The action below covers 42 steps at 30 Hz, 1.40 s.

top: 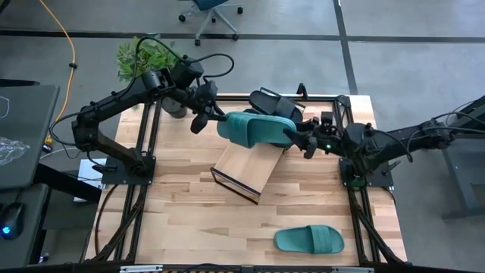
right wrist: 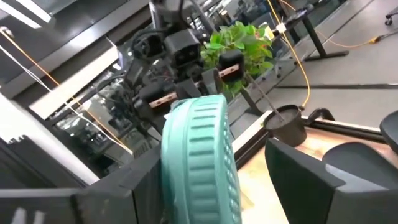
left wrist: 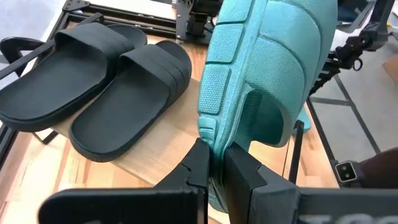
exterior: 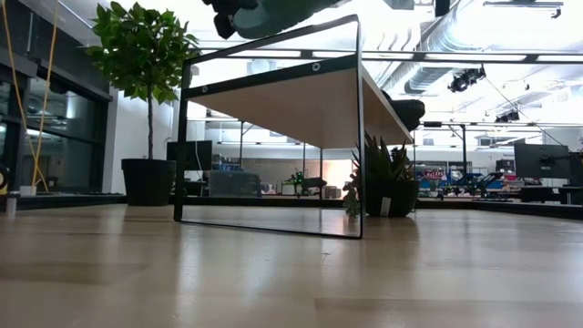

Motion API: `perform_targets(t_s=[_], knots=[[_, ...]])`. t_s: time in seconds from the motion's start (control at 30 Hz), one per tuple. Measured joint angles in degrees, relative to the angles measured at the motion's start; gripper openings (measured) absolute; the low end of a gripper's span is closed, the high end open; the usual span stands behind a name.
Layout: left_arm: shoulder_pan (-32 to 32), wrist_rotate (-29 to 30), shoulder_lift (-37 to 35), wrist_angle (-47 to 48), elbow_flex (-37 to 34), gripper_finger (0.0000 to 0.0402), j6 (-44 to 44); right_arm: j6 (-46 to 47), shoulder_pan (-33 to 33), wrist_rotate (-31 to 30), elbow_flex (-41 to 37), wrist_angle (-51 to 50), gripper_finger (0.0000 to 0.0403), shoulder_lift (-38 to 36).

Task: Pick and place slides into the shelf
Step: Put the left green slipper on the shelf

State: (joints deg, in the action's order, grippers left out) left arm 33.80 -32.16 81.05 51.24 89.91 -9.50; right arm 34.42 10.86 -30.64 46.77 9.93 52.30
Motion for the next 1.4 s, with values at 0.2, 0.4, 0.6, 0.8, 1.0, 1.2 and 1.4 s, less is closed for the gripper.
perform_targets(t_s=[0.2,0.4,0.6,0.8,1.0,1.2,1.4], knots=[[0.0,0.8,0.0,1.2,0.0,0.0011,-0.1,-0.5,-0.5,0.3,0.0,1.1,0.0223,0.6],[-0.1,4.2,-0.8,3.4,0.0,0.0011,-1.6,0.4,-0.7,2.3,0.0,0.8,0.0171,0.1],[-0.1,4.4,-0.9,3.2,0.0,0.0011,-1.7,5.9,-1.5,9.3,0.0,-2.0,0.0144,0.1],[-0.1,4.4,-0.9,3.1,0.0,0.0011,-1.6,6.6,-1.5,9.7,0.0,-3.3,0.0154,0.1],[-0.1,4.4,-0.9,2.9,0.0,0.0011,-1.2,5.4,-1.5,10.2,0.0,-2.1,0.0180,0.1],[-0.1,4.3,-0.9,2.9,0.0,0.0011,-1.2,6.7,-1.5,10.2,0.0,-5.1,0.0190,0.2],[-0.1,4.3,-0.9,2.8,0.0,0.0011,-1.1,6.7,-1.5,10.1,0.0,-6.5,0.0190,0.1]])
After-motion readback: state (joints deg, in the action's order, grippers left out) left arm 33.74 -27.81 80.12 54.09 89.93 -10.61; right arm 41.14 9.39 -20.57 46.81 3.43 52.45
